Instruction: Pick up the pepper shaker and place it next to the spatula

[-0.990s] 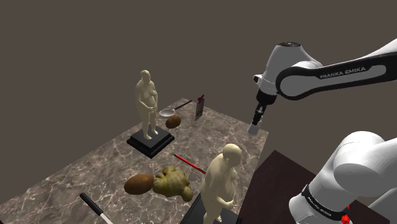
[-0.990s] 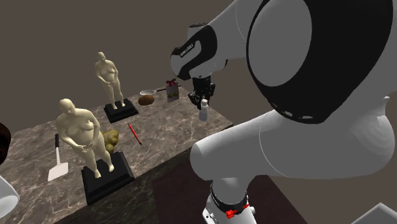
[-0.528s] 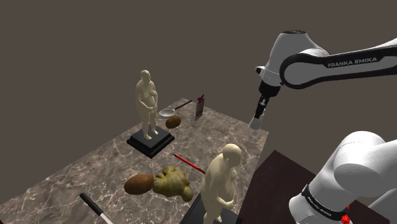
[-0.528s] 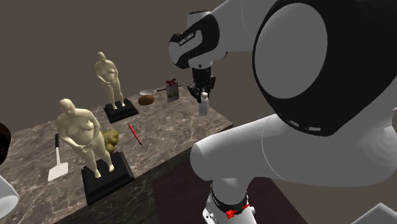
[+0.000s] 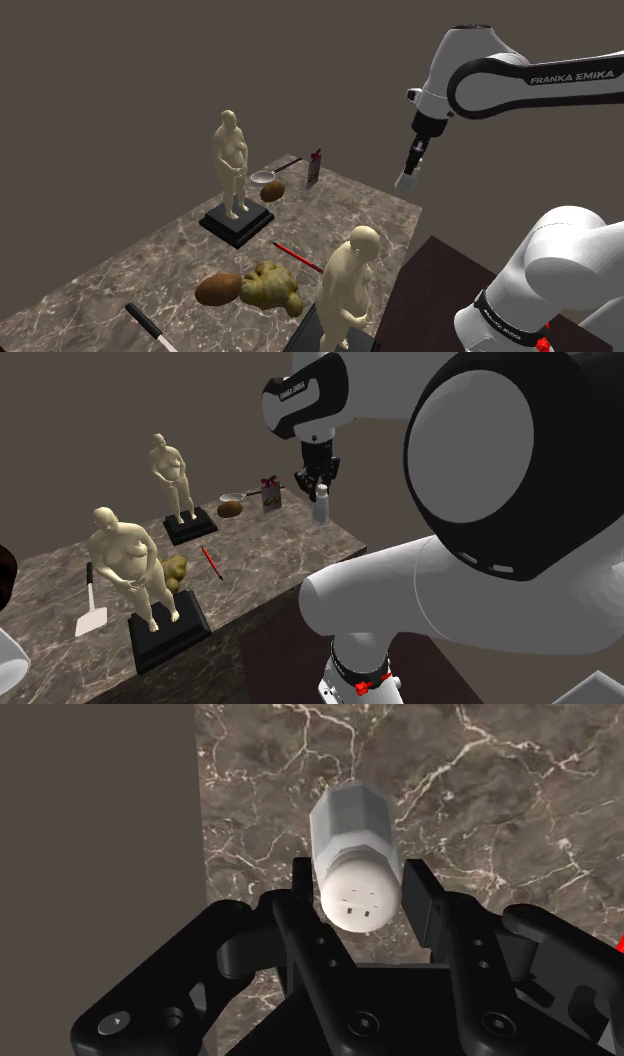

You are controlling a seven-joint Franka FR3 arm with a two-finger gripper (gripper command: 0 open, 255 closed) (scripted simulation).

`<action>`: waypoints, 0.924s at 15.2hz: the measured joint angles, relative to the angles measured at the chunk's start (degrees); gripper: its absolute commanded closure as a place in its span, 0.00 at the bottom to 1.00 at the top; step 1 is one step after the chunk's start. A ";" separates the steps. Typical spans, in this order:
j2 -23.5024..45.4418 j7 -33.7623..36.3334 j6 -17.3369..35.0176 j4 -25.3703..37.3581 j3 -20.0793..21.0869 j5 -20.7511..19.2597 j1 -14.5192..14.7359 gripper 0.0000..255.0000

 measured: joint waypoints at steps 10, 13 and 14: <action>-0.02 0.03 -7.01 6.93 0.99 0.93 0.50 1.00; 2.54 3.49 -5.89 7.98 3.95 2.63 1.96 1.00; 3.26 4.83 -5.58 8.26 5.10 3.25 2.51 1.00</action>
